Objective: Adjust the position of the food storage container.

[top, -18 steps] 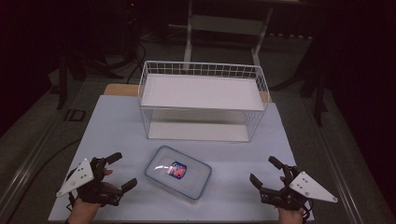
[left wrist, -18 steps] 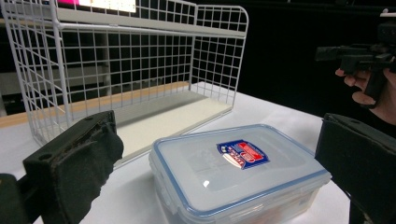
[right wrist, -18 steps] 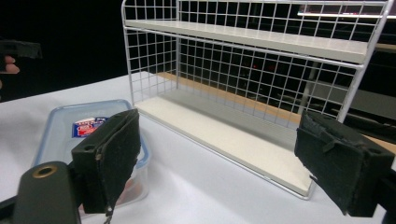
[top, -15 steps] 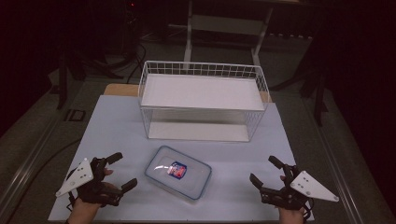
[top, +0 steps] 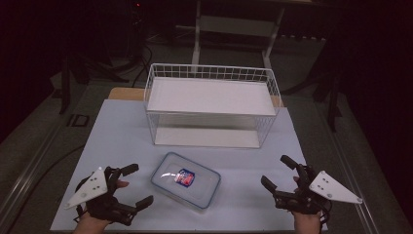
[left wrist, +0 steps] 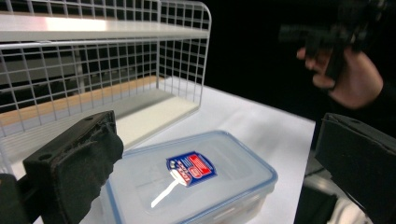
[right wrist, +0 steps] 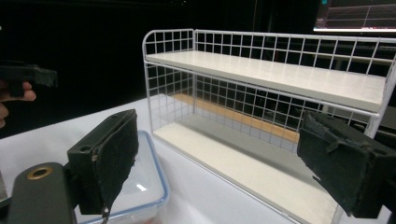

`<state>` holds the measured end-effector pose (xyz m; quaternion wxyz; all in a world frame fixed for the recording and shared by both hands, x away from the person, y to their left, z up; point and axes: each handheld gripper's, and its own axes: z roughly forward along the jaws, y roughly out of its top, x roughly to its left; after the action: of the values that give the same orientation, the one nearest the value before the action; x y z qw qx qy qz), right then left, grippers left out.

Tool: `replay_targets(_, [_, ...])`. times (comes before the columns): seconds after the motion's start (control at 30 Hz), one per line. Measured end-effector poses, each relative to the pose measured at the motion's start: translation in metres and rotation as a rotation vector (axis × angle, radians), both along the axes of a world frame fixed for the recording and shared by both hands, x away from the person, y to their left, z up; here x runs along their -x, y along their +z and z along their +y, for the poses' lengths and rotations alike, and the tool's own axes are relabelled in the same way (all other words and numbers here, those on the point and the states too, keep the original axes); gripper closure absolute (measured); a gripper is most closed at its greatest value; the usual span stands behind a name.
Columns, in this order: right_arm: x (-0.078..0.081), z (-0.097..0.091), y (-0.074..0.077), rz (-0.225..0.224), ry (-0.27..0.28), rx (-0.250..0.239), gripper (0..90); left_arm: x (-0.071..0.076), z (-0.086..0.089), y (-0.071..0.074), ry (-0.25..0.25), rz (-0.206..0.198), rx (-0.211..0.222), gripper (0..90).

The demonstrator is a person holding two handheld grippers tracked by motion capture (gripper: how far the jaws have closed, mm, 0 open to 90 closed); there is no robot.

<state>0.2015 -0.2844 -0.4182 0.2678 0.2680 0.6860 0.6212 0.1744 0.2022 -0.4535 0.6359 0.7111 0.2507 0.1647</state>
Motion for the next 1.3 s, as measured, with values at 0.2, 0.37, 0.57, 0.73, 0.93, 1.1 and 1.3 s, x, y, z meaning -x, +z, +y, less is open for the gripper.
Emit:
replay_targets(0.2, [-0.001,0.0,-0.001,0.004,-0.001,0.004,12.4,0.0,-0.021,-0.005,-0.085,0.06,-0.042,6.1])
replay_targets(0.37, [-0.004,0.0,-0.008,0.032,0.003,-0.003,12.4,-0.001,-0.037,-0.016,-0.134,0.056,-0.084,25.2])
replay_targets(0.57, [-0.005,-0.001,-0.01,0.035,-0.003,0.0,12.4,-0.008,-0.05,-0.028,-0.172,0.1,-0.145,57.1])
replay_targets(0.73, [-0.007,-0.002,-0.012,0.046,-0.004,-0.004,12.5,-0.012,-0.066,-0.042,-0.21,0.132,-0.239,75.7])
replay_targets(0.93, [-0.007,-0.003,-0.013,0.05,-0.006,-0.001,12.5,-0.018,-0.084,-0.061,-0.232,0.19,-0.367,89.0])
replay_targets(1.1, [-0.008,-0.003,-0.014,0.058,-0.003,-0.004,12.5,-0.017,-0.097,-0.071,-0.26,0.177,-0.451,89.7])
replay_targets(1.3, [-0.008,-0.005,-0.014,0.066,-0.001,-0.015,12.6,-0.021,-0.109,-0.076,-0.246,0.19,-0.515,89.7])
